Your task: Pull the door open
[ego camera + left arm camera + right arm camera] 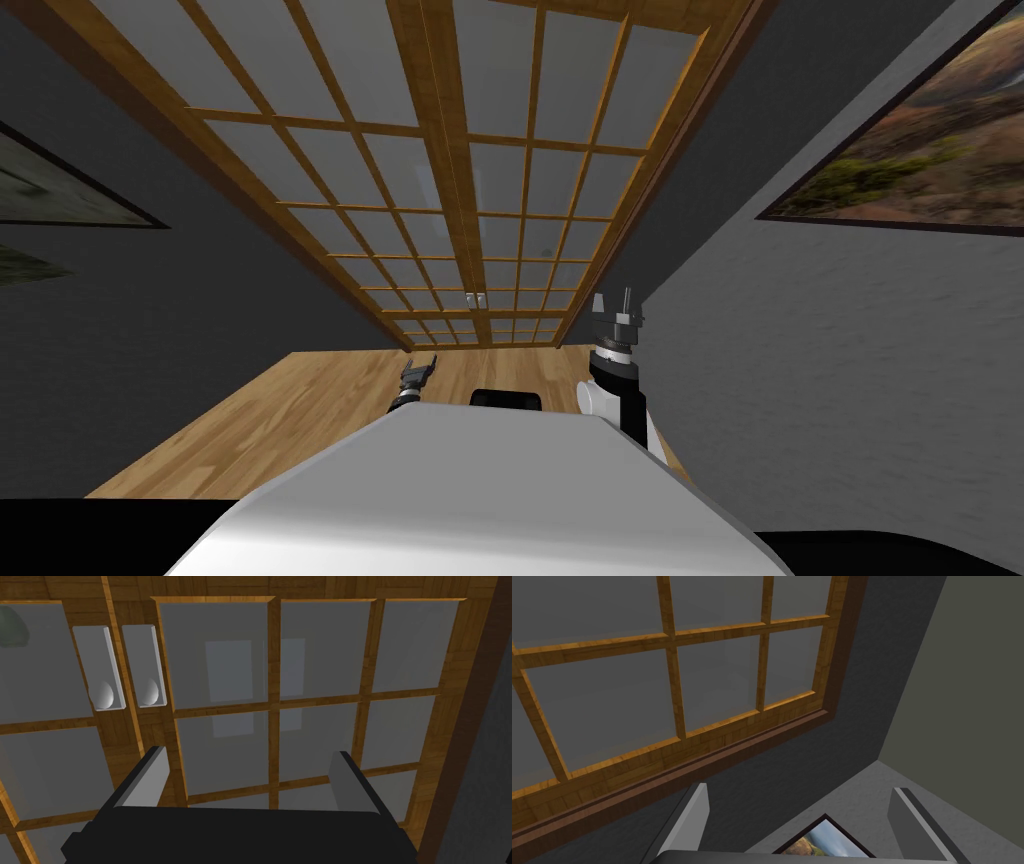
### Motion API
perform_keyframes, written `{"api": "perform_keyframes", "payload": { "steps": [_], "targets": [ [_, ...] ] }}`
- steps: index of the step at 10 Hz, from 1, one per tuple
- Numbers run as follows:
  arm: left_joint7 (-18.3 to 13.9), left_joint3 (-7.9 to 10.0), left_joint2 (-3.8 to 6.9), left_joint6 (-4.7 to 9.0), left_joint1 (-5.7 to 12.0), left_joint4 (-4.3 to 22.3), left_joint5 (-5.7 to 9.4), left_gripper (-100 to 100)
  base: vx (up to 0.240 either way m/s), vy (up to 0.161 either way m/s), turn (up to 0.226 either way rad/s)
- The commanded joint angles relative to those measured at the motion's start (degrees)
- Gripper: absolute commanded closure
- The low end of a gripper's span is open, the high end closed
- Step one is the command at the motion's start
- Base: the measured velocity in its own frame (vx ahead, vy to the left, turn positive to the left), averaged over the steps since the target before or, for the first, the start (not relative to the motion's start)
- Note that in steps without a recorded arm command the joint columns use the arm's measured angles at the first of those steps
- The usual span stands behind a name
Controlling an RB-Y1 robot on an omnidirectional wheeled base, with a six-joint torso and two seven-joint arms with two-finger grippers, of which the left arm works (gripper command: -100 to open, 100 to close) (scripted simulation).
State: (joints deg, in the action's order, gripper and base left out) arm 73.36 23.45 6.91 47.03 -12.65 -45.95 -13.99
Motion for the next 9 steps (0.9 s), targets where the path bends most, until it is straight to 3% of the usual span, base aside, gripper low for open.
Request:
{"api": "perform_keyframes", "payload": {
  "steps": [1, 2, 6, 8, 9],
  "targets": [
    [0.3, 0.68, -0.17, -0.41, -1.63, -0.9, 0.26, -100, -0.122, 0.04, -0.008],
    [0.3, 0.68, -0.17, -0.41, -1.63, -0.9, 0.26, -100, -0.049, 0.022, -0.004],
    [2.4, 5.2, 0.37, -1.21, -3.63, 1.9, 2.24, -100, -0.137, 0.028, -0.039],
    [2.4, 5.2, 0.37, -1.21, -3.63, 1.9, 2.24, -100, -0.058, 0.023, -0.006],
    [3.3, 6.8, 0.37, -1.48, -3.9, 2.8, 2.98, -100, -0.045, 0.032, -0.108]
  ]
}}
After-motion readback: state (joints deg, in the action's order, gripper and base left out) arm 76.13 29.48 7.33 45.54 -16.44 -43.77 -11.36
